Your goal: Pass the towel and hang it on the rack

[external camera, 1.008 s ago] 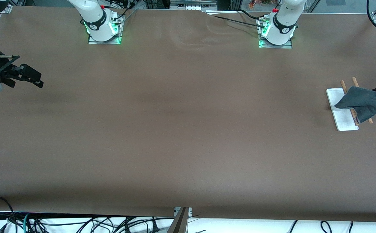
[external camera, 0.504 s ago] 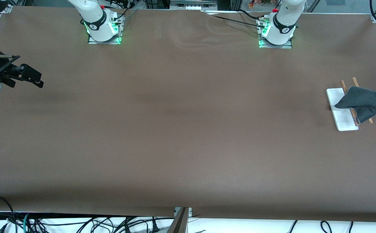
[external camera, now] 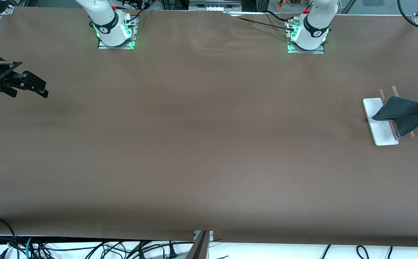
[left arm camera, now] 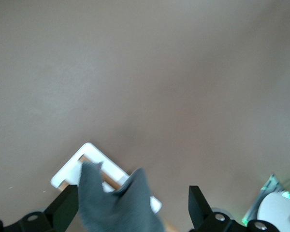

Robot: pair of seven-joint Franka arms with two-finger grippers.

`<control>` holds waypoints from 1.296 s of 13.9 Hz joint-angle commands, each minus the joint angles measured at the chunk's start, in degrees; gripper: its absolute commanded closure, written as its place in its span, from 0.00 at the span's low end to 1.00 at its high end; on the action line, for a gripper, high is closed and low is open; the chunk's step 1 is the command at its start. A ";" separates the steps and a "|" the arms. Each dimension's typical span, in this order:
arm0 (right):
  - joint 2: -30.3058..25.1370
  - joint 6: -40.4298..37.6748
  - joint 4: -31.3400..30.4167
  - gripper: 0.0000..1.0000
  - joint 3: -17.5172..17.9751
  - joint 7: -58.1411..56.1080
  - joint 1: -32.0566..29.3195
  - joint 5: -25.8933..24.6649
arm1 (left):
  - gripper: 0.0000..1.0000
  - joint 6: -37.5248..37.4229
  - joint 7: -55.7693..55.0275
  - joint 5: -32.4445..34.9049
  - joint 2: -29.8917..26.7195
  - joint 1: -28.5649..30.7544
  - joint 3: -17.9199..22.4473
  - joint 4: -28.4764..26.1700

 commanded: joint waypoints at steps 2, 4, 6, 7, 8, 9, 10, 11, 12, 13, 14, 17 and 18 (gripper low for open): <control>0.01 -0.26 0.70 0.00 0.37 0.60 -0.41 1.07 | 0.00 -1.35 -16.19 3.58 -7.62 -12.47 4.50 -2.43; 0.01 -0.17 0.70 0.00 0.37 0.60 -0.32 1.07 | 0.00 -1.00 -25.95 3.76 -12.28 -17.06 4.78 -6.45; 0.01 -0.17 0.70 0.00 0.55 0.60 -0.23 0.98 | 0.00 1.09 -34.91 4.90 -17.11 -20.57 4.78 -11.63; 0.01 -0.17 0.70 0.00 0.55 0.60 -0.23 0.98 | 0.00 3.46 -40.53 5.25 -20.01 -22.16 4.78 -15.40; 0.01 -0.17 0.70 0.00 0.55 0.60 -0.23 0.98 | 0.00 5.83 -44.85 5.34 -22.65 -23.48 4.78 -19.01; 0.01 -0.43 0.70 0.00 0.55 0.60 -0.14 0.98 | 0.00 7.60 -48.72 5.34 -25.11 -24.54 4.78 -22.44; 0.01 -0.69 0.70 0.00 0.63 0.60 -0.14 1.07 | 0.00 9.09 -51.89 5.95 -27.39 -25.50 4.78 -25.34; 0.01 -0.70 0.70 0.00 0.63 0.51 -0.14 0.99 | 0.00 10.24 -54.62 7.44 -29.33 -26.82 4.78 -27.81; 0.01 -0.61 0.70 0.00 0.63 0.34 -0.14 0.98 | 0.00 10.95 -57.61 8.93 -31.09 -27.70 4.61 -29.84; 0.01 -0.70 0.70 0.00 0.63 0.42 -0.14 0.98 | 0.00 11.30 -60.85 10.43 -32.59 -28.76 4.26 -31.33; 0.01 -0.70 0.70 0.00 0.63 0.33 -0.14 0.90 | 0.00 11.22 -64.72 12.36 -33.04 -30.16 3.90 -31.70; 0.01 -0.08 1.05 0.00 0.81 -0.54 0.03 0.72 | 0.00 10.07 -69.85 14.05 -32.69 -30.88 1.53 -30.82; 0.10 -0.08 1.40 0.00 0.81 -0.72 0.03 0.72 | 0.00 10.42 -69.77 14.05 -32.60 -30.88 1.53 -30.74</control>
